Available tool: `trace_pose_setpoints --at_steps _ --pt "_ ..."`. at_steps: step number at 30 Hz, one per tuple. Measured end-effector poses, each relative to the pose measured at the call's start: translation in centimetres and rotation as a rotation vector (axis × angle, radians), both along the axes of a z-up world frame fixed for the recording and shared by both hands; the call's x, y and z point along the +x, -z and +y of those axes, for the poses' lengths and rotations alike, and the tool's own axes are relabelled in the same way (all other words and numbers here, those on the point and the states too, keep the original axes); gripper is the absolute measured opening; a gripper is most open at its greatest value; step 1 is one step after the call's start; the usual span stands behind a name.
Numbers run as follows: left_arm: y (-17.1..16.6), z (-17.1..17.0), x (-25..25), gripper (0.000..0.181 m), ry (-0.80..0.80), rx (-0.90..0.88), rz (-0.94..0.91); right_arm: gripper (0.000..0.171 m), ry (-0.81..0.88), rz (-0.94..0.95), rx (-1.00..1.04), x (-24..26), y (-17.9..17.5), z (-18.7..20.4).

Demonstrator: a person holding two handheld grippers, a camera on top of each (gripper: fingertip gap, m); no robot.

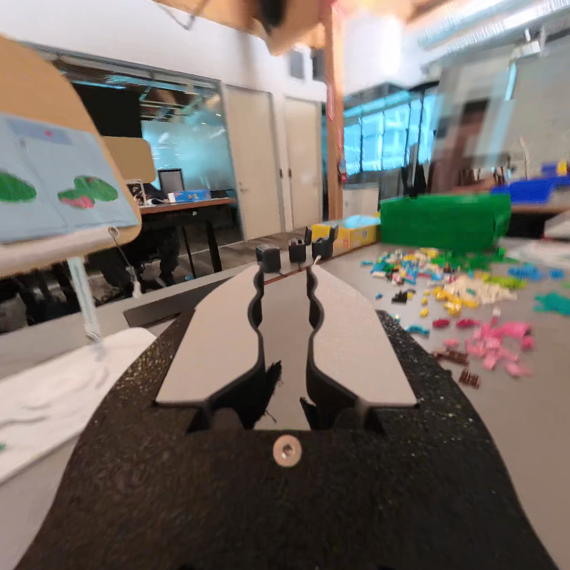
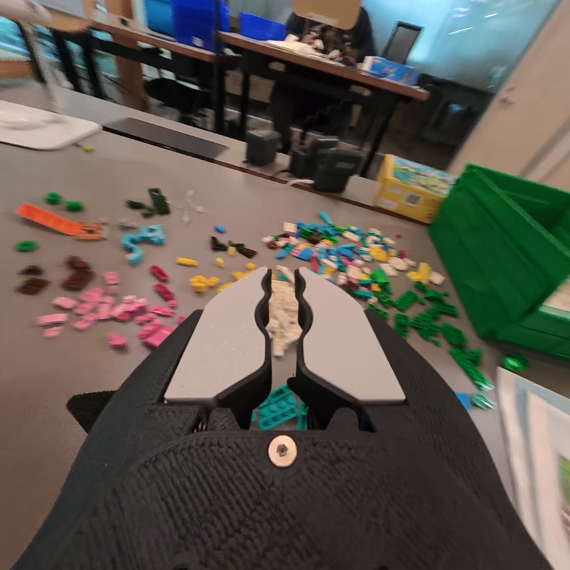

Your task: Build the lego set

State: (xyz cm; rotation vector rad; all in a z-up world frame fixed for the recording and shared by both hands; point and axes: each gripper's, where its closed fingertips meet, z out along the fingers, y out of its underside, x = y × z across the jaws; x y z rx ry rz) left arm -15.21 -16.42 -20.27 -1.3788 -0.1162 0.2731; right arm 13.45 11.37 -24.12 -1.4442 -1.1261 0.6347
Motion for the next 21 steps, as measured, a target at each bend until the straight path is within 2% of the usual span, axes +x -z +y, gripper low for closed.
trace_pose_setpoints --at_steps 2,6,11,14,21 --pt "0.8 1.0 0.9 0.025 -0.067 0.045 -0.033 0.011 0.095 0.034 0.082 1.0 -0.2 1.5" --pt "0.2 1.7 3.7 0.021 -0.191 0.092 0.123 0.005 0.254 0.041 0.189 3.6 0.3 4.1" --pt "1.5 3.6 7.7 0.022 -0.112 0.041 0.247 0.000 0.445 0.159 0.271 7.7 -0.2 6.7" --pt "2.6 4.4 8.9 0.020 -0.046 -0.004 0.287 0.000 0.543 0.167 0.364 10.1 -0.4 7.9" --pt "3.7 5.7 9.3 0.016 0.033 -0.032 0.255 0.000 0.589 0.225 0.391 11.7 -0.4 8.8"
